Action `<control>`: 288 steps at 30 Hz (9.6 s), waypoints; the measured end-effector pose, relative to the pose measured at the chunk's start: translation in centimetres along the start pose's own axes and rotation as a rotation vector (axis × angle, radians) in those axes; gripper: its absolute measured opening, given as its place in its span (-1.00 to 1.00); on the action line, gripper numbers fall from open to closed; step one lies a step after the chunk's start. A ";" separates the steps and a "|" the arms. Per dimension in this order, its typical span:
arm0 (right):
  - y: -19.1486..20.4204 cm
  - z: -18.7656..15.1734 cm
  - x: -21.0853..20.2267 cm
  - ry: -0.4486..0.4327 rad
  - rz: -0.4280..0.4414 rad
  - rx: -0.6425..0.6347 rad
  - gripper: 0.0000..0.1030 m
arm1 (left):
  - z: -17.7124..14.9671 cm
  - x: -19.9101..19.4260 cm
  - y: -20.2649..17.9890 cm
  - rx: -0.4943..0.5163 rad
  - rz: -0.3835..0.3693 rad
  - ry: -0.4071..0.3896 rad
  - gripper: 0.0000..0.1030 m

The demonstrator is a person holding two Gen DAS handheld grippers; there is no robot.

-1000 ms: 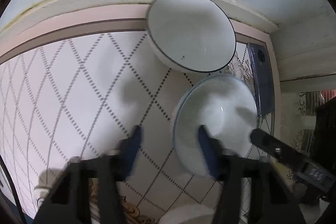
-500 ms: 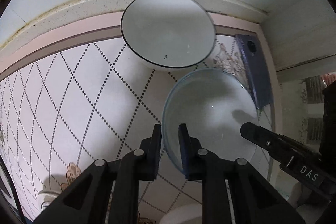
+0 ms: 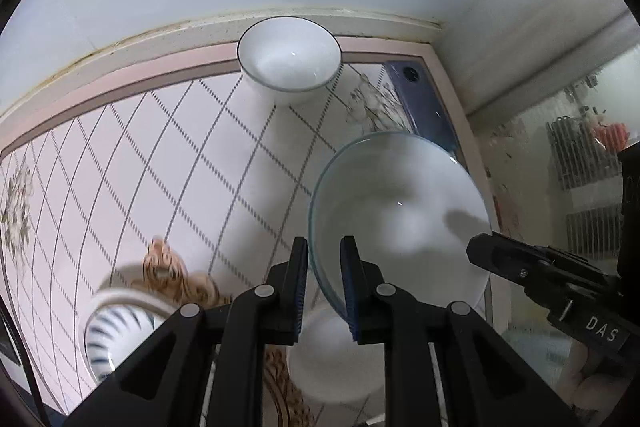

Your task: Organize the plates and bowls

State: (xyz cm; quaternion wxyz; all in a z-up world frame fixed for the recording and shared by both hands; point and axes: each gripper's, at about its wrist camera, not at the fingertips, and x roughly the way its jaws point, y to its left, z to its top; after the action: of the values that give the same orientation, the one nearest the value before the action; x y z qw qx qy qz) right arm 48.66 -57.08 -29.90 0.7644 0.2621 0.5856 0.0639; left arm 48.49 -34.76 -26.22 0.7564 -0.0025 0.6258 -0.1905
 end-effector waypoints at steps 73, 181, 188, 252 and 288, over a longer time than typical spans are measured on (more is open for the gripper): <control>-2.5 3.9 1.0 -0.033 0.084 0.080 0.11 | 7.8 0.6 5.9 -0.120 0.039 -0.110 -0.02; 1.3 -14.9 1.6 0.019 -0.208 -0.039 0.17 | -13.3 -3.2 -0.8 0.156 0.093 -0.027 -0.43; 3.6 -17.4 -3.5 -0.081 -0.240 -0.060 0.60 | -14.9 -7.1 -0.3 0.149 0.047 -0.095 0.47; -6.9 -12.9 12.2 0.225 0.209 0.185 0.53 | -7.7 10.2 3.1 -0.163 -0.176 0.301 0.10; 8.2 -8.9 12.4 0.272 0.269 -0.177 0.18 | -10.0 -2.2 13.0 -0.426 -0.055 0.015 0.07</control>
State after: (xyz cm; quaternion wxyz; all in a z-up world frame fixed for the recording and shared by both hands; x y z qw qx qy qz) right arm 45.85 -42.17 -38.28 0.6830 0.2589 0.6350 0.2514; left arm 42.44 -19.68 -29.45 0.7287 -0.1780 0.6571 -0.0745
